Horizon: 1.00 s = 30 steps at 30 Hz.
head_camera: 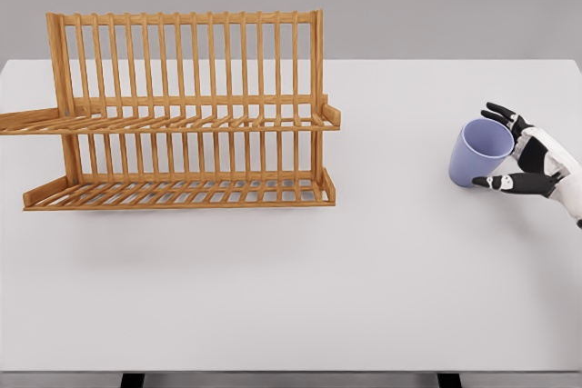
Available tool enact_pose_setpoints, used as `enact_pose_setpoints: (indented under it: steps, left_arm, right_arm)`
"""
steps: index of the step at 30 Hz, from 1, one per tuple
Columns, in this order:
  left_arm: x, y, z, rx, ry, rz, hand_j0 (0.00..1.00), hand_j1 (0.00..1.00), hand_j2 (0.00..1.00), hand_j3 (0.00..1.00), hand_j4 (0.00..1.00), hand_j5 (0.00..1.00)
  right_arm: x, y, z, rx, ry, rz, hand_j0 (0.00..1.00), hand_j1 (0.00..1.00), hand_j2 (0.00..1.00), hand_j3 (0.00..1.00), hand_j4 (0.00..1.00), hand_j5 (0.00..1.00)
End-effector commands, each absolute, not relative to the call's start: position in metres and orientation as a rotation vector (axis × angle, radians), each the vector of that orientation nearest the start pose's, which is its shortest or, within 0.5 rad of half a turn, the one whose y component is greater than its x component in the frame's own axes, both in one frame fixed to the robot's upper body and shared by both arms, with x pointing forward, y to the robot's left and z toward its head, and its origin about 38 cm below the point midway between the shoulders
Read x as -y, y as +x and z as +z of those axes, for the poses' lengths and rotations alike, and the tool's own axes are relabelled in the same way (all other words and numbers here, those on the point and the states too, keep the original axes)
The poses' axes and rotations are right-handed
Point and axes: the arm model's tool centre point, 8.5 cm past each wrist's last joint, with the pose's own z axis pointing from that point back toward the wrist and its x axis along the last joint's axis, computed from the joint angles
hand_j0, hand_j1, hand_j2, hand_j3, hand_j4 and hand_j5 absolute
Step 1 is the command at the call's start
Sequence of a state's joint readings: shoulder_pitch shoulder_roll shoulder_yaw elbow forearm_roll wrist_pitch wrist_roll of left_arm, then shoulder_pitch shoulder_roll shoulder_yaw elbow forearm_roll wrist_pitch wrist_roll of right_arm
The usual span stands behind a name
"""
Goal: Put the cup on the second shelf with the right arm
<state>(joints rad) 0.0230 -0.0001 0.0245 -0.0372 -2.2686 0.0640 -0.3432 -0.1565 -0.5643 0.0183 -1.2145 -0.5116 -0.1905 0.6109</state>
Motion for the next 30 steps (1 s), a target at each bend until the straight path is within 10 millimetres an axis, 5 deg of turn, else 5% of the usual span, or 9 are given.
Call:
enact_pose_setpoints:
  steps: [1, 24, 30]
  left_arm:
    - [-0.291, -0.0189, -0.256, -0.507, -0.05, -2.184, 1.0, 1.0, 1.0, 1.0, 1.0, 1.0]
    - [-0.291, -0.0189, -0.256, -0.507, -0.05, -2.184, 1.0, 1.0, 1.0, 1.0, 1.0, 1.0]
    - [-0.291, -0.0189, -0.256, -0.507, -0.05, -2.184, 1.0, 1.0, 1.0, 1.0, 1.0, 1.0]
  right_arm:
    - [0.4181, 0.3868, 0.0983, 1.531, 0.238, 0.467, 1.0, 1.0, 1.0, 1.0, 1.0, 1.0]
    - [0.4135, 0.3869, 0.0962, 1.526, 0.247, 0.475, 0.99, 0.99, 0.99, 0.99, 0.99, 0.99]
    - [0.4136, 0.3875, 0.0975, 1.529, 0.246, 0.475, 0.81, 0.81, 0.81, 0.81, 0.81, 0.81]
